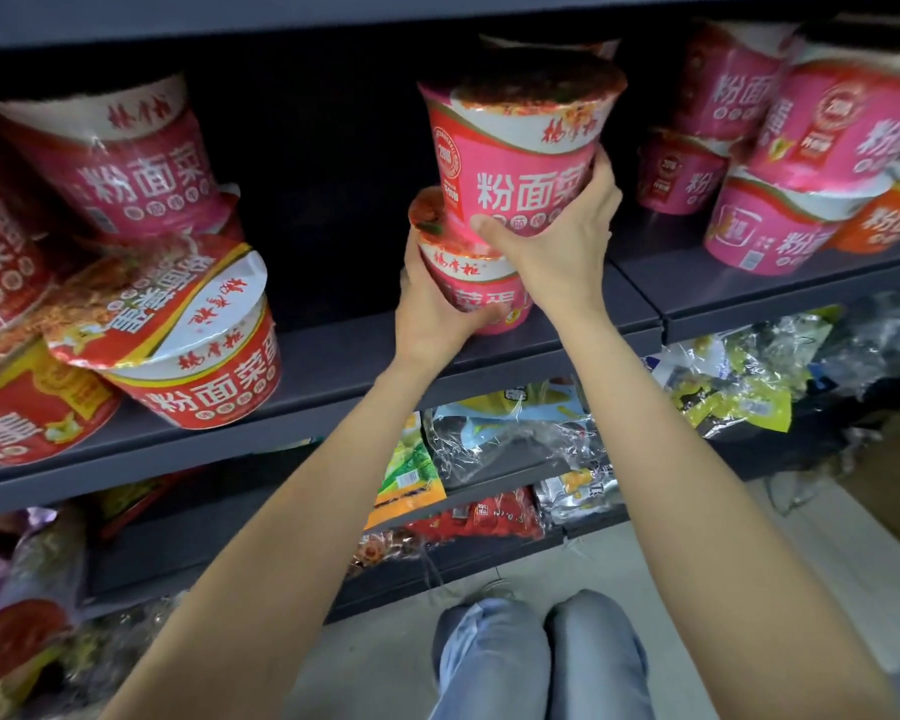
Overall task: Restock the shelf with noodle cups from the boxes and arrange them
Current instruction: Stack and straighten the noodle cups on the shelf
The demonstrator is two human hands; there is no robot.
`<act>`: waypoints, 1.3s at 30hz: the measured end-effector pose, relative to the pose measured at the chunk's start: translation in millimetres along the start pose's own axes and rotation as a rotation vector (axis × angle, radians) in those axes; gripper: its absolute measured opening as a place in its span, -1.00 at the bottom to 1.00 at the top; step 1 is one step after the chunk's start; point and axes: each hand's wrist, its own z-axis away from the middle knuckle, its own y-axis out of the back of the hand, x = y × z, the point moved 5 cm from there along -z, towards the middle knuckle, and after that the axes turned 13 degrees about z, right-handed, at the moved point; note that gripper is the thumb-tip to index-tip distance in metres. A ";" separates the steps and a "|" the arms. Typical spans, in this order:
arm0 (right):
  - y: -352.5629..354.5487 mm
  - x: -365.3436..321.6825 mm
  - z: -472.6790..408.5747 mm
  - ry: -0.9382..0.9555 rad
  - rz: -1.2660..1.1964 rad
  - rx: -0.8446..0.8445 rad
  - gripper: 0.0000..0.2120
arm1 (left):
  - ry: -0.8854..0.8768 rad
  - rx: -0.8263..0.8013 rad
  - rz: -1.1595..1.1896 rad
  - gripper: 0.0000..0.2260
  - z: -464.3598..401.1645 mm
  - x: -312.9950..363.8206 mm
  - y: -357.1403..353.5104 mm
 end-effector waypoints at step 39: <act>57.2 77.0 -45.8 -0.015 -0.147 0.015 0.15 | -0.075 0.052 0.014 0.14 0.7 27.5 -109.2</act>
